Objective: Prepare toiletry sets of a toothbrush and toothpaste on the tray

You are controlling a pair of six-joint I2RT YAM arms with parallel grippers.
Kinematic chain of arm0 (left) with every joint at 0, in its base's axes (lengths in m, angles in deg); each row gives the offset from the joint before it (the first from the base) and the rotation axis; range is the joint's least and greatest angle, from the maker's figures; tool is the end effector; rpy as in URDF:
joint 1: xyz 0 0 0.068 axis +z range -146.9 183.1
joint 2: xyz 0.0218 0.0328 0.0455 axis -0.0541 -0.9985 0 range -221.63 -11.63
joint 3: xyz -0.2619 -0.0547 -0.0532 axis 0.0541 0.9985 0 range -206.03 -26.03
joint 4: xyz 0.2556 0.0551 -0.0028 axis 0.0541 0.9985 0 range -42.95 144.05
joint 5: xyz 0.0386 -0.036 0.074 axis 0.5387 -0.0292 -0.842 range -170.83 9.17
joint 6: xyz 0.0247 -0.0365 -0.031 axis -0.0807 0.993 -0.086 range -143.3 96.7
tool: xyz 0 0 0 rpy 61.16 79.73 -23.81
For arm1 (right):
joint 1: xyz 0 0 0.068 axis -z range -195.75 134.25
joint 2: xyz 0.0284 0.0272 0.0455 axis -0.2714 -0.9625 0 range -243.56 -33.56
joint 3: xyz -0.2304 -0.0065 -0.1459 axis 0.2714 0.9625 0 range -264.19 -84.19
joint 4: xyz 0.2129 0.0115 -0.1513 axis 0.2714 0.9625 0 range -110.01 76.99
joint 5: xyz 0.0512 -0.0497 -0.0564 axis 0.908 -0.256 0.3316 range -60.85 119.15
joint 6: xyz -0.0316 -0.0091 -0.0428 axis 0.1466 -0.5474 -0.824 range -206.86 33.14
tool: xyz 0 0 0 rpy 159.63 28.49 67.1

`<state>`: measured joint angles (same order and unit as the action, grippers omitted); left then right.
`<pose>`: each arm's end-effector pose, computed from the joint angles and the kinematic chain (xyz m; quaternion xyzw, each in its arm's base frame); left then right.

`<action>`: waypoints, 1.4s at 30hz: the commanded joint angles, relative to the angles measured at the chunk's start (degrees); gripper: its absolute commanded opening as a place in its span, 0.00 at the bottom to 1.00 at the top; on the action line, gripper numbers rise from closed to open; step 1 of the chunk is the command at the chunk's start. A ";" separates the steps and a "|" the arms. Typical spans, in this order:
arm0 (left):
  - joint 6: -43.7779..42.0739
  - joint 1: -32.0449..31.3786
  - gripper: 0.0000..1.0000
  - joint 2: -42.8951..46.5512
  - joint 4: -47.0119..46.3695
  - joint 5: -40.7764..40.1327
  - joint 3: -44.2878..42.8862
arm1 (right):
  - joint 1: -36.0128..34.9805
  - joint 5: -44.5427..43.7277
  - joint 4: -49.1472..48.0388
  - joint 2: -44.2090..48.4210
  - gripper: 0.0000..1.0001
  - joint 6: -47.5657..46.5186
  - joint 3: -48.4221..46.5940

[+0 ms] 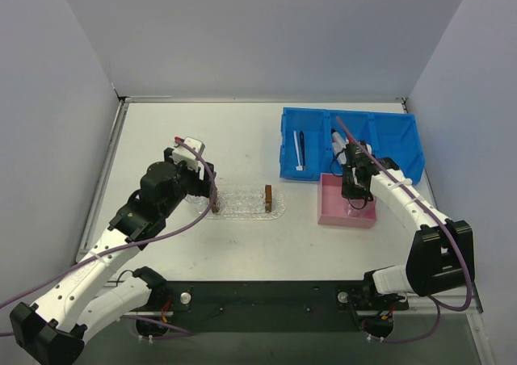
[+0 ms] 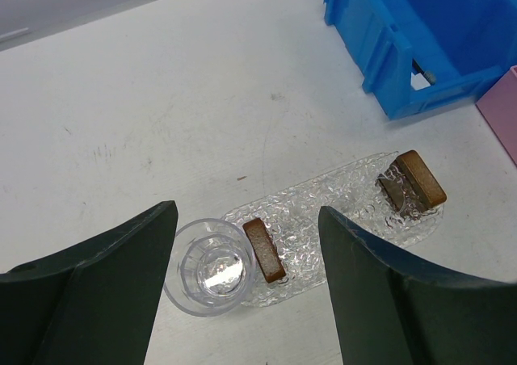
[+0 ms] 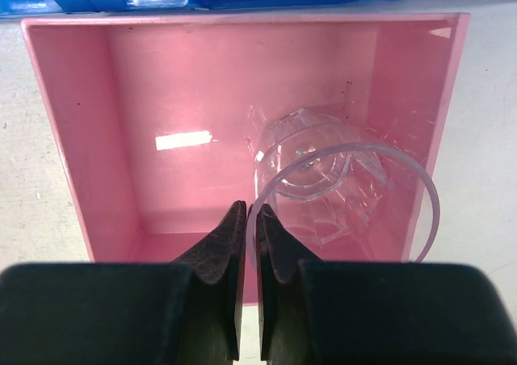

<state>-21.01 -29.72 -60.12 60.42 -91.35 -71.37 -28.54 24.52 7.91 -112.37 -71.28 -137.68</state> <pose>0.1696 -0.1014 0.3266 0.1572 0.7843 -0.1096 0.5901 0.2750 0.0595 0.2342 0.0357 0.9476 0.0401 0.3149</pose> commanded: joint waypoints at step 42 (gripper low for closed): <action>0.00 0.39 0.81 0.68 -1.15 1.30 -0.71 | -12.86 -10.32 8.55 15.44 0.00 -1.69 -11.27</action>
<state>-21.38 -29.72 -60.08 60.44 -90.85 -71.37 -39.67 17.29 13.47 -98.14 -72.42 -144.94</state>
